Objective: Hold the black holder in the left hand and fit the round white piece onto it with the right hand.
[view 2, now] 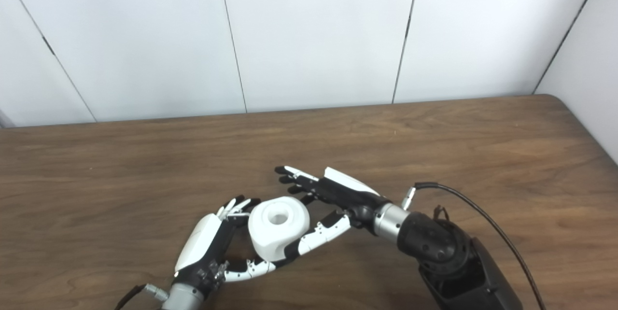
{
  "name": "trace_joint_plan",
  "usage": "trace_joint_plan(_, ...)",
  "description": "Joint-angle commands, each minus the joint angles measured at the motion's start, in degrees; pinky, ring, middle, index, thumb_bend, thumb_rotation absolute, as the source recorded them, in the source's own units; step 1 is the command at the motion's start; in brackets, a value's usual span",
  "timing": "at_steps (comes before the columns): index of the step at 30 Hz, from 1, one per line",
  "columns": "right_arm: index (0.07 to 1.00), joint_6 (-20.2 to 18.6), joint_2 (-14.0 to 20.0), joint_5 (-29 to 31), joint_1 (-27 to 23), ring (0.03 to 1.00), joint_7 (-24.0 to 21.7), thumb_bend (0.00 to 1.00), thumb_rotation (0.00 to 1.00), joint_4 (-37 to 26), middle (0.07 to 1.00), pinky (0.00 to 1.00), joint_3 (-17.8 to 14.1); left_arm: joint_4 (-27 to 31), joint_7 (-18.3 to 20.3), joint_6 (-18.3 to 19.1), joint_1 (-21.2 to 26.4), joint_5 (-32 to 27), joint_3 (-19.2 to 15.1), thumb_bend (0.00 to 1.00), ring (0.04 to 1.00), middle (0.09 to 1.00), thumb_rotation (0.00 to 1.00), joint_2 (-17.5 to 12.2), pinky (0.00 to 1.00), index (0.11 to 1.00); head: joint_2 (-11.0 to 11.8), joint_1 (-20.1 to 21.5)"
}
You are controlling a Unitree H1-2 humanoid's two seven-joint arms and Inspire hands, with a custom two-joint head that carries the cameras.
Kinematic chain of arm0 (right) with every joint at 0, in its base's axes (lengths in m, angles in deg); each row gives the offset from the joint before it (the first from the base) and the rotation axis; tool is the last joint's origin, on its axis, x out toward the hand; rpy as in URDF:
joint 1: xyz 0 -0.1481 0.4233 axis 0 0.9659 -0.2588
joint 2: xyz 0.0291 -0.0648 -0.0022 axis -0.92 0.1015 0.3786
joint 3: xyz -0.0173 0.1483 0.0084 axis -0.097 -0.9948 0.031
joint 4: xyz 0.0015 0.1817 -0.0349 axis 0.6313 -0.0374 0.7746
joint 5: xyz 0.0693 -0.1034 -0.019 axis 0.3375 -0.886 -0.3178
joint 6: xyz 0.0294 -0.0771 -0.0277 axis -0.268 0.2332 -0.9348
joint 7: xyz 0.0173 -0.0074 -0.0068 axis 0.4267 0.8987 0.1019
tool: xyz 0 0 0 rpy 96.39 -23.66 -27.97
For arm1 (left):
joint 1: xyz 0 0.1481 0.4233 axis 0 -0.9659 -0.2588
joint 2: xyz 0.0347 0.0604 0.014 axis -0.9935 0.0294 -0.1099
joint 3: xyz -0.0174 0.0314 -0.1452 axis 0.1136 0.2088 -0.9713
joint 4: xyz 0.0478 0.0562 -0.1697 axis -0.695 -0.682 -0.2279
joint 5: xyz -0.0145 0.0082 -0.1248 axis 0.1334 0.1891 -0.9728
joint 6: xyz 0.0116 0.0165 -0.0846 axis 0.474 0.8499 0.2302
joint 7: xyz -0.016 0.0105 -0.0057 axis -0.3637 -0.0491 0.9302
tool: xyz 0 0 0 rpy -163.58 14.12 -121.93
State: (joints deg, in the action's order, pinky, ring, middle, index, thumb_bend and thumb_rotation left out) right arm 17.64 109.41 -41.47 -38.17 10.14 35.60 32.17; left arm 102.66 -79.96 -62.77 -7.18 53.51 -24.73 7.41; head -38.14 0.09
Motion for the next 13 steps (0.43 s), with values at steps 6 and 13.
trace_joint_plan(6, 1.000, 0.67, 1.92, 1.76, 0.59, 0.987, 2.16, 1.00, 0.44, -1.88, 1.000, 0.89, -2.87, 0.82, 4.09, 3.03, 1.11, -0.24, 0.37, 0.91, 1.000, 0.968, 0.10, -1.66, 1.00, 0.695, 0.30, 0.09)
trace_joint_plan(13, 1.000, 1.51, 2.17, 2.87, 2.45, 1.000, 3.59, 1.00, 0.42, -1.77, 1.000, 0.96, -4.96, 1.42, 6.57, 4.40, 1.33, -3.34, -0.78, 1.00, 1.000, 1.000, 0.20, -2.26, 1.00, 0.917, 0.65, 0.09)
